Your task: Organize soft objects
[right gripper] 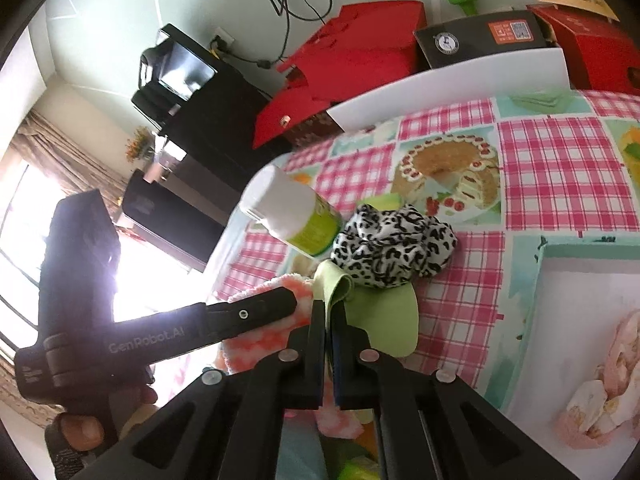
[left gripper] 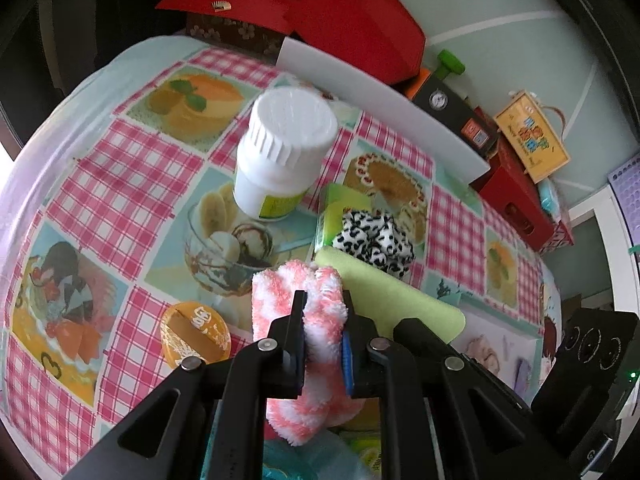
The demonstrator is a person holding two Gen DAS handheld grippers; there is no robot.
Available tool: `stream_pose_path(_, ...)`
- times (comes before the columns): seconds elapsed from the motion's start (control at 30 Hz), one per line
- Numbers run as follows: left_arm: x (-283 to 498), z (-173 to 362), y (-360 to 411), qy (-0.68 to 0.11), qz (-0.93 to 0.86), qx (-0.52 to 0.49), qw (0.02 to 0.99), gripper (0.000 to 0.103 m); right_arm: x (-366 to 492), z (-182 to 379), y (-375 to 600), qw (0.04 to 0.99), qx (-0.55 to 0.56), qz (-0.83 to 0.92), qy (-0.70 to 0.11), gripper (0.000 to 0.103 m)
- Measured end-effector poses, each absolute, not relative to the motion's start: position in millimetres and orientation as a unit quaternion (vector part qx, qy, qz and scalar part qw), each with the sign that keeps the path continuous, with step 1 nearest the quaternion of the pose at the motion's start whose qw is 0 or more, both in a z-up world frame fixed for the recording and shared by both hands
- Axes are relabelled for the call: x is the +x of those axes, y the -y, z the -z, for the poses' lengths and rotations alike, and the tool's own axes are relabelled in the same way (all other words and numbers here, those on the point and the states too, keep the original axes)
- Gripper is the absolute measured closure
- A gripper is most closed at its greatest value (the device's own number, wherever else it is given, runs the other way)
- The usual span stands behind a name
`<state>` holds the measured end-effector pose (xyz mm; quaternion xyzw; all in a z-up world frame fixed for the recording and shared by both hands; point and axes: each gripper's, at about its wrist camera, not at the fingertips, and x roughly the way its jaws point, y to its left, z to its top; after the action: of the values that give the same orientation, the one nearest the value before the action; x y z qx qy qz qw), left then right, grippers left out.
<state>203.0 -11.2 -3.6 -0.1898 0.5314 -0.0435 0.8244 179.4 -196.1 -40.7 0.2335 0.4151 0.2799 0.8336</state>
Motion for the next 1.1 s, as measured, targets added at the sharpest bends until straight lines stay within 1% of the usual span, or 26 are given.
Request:
stream_pose_path(0.7,180,-60,-7,-0.437,0.057,-0.226,0.869,0.089,156,-22,213,0.842,0.270,-0.332,-0.328,0.100)
stream_pose_path(1.1,163,-92,-3,-0.393,0.079,-0.227,0.888,0.089,134,-53,235,0.861,0.270,-0.324,-0.283,0.100)
